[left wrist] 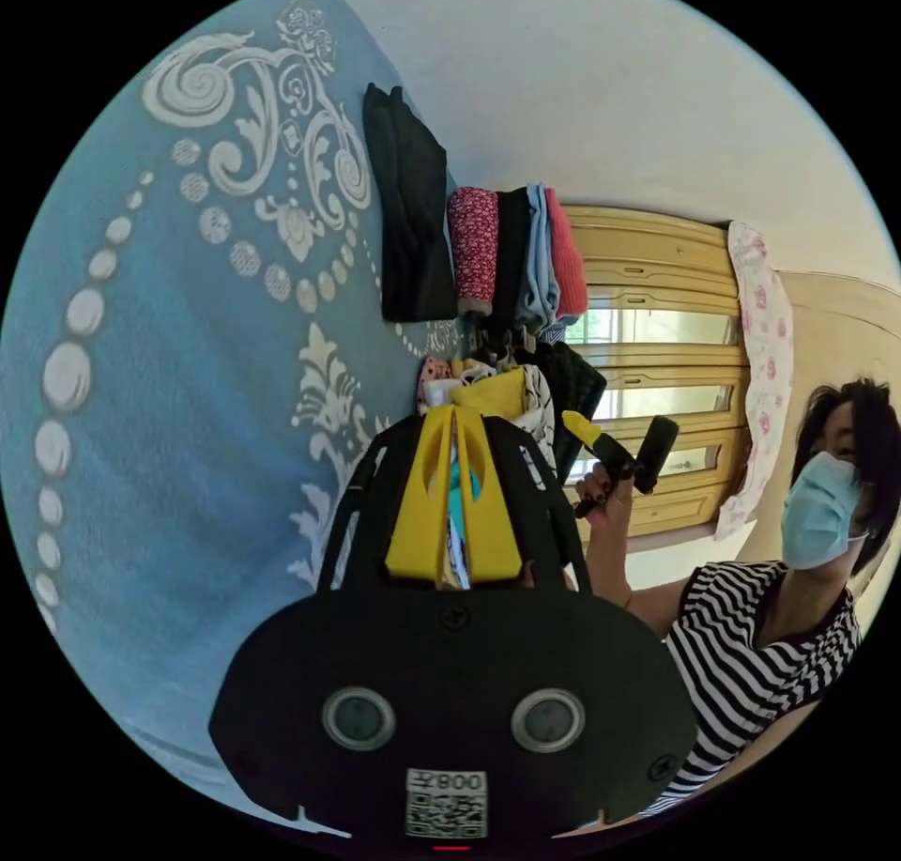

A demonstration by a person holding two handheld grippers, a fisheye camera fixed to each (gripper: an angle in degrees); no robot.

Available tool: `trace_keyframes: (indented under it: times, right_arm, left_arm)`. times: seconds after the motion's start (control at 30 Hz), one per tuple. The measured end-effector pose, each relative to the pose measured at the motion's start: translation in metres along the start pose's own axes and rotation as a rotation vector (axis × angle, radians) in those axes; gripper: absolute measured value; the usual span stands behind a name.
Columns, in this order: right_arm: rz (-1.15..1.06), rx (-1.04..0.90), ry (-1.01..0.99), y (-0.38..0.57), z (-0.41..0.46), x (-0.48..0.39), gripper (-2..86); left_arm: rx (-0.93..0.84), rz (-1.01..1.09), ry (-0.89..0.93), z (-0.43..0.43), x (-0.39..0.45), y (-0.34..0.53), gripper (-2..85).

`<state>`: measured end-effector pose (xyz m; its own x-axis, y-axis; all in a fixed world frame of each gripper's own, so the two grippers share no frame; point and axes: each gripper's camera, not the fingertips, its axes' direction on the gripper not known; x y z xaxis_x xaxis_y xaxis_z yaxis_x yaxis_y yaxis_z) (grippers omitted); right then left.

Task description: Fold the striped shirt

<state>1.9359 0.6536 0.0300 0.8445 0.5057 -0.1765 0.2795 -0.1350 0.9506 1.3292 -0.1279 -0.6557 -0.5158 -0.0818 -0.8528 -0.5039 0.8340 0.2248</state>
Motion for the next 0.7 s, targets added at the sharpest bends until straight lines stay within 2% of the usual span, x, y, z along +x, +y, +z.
trace_keyframes:
  times: [0.1, 0.23, 0.33, 0.47, 0.63, 0.7]
  right_arm:
    - [0.025, -0.021, 0.141, 0.028, -0.003, -0.019, 10.8]
    - [0.112, 0.068, 0.050, 0.047, -0.024, -0.020, 11.2]
    - [0.156, 0.087, 0.070, 0.062, -0.034, -0.024, 9.6]
    - [0.196, 0.066, 0.208, 0.089, -0.038, -0.029, 5.1]
    - [0.260, 0.184, 0.219, 0.135, -0.091, -0.038, 2.6]
    - [0.273, 0.243, 0.215, 0.166, -0.138, -0.051, 2.1]
  left_arm:
    - [-0.025, 0.013, -0.010, -0.010, 0.003, 0.027, 0.2]
    - [-0.040, 0.039, -0.025, -0.019, 0.011, 0.054, 0.2]
    - [-0.040, 0.071, -0.017, -0.028, 0.021, 0.077, 0.1]
    - [-0.040, 0.137, -0.044, -0.047, 0.039, 0.115, 0.1]
    - [-0.007, 0.197, -0.077, -0.089, 0.065, 0.185, 0.2]
    - [0.040, 0.192, -0.081, -0.119, 0.080, 0.236, 0.2]
